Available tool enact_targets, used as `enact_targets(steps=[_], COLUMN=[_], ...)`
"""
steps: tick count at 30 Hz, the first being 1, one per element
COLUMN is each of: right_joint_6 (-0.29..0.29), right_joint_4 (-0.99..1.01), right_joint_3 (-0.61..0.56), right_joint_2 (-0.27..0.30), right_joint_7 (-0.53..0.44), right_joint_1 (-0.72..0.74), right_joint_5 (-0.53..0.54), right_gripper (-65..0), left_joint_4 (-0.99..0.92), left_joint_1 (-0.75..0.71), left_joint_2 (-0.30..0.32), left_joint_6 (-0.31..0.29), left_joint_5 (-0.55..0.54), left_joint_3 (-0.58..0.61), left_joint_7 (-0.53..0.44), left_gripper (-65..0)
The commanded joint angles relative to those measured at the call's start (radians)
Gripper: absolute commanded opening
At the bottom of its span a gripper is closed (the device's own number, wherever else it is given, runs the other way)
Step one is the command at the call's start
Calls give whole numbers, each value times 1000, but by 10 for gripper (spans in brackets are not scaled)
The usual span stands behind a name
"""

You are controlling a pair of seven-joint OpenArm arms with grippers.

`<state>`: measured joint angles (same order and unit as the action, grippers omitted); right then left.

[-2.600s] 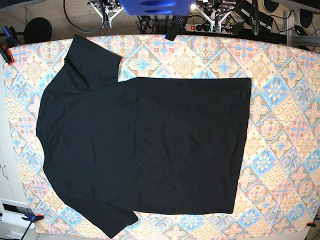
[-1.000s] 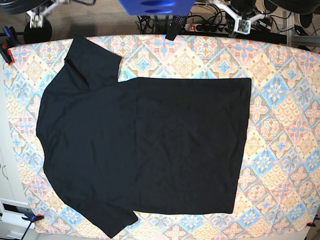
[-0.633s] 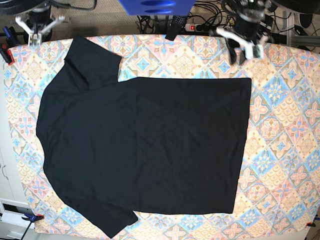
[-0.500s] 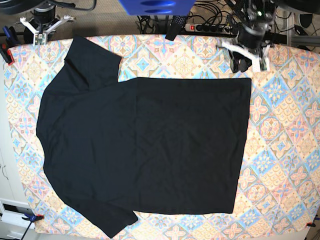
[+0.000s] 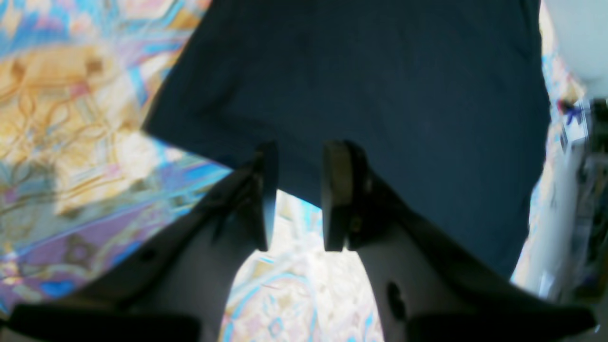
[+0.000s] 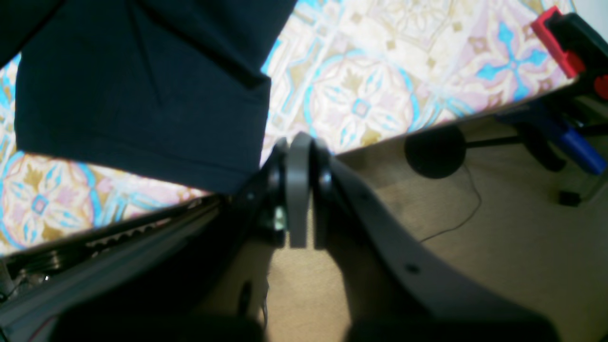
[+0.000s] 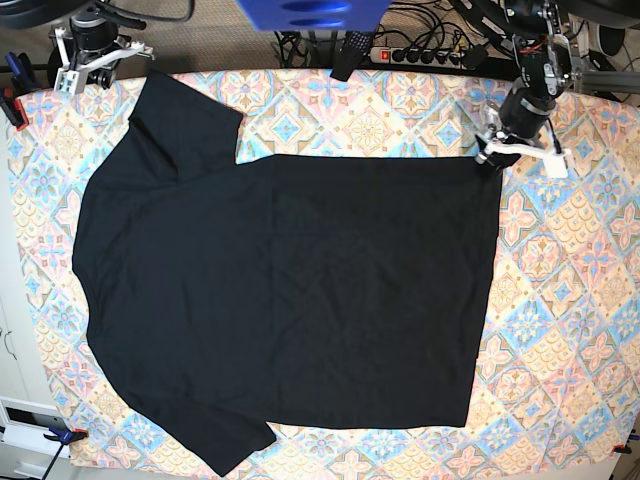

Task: Fold the T-shirt properly
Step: 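Move the left gripper to the shirt's hem corner and grasp it, then move the right gripper to the shirt's shoulder corner and grasp it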

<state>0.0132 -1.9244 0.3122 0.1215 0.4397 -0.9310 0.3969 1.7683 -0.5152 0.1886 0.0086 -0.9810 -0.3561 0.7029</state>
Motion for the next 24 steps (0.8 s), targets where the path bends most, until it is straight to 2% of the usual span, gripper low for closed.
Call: enact_targets(steps=[1,8,24], right_joint_6=[-3,-3,-3], right_joint_4=[-16,-16,-16], right_joint_3=[8,6,5], right_joint_2=[7,7,7], right_joint_7=[-20,-20,-20], right_joint_1=[-12,-12,-12], right_joint_5=[-2,-2,-2], right_gripper=[-650,-650,-650], left_joint_4=[-9,-149,-281], left_joint_1=[2,45,91], left_joint_2=[9,12,9], left_joint_6=[-11,-11,-8], left_joint_5=[-31,-109,-112], left_joint_3=[-14,-41,-41], left_joint_7=[-9,-9,-7], left_gripper=[-483,-483,-482])
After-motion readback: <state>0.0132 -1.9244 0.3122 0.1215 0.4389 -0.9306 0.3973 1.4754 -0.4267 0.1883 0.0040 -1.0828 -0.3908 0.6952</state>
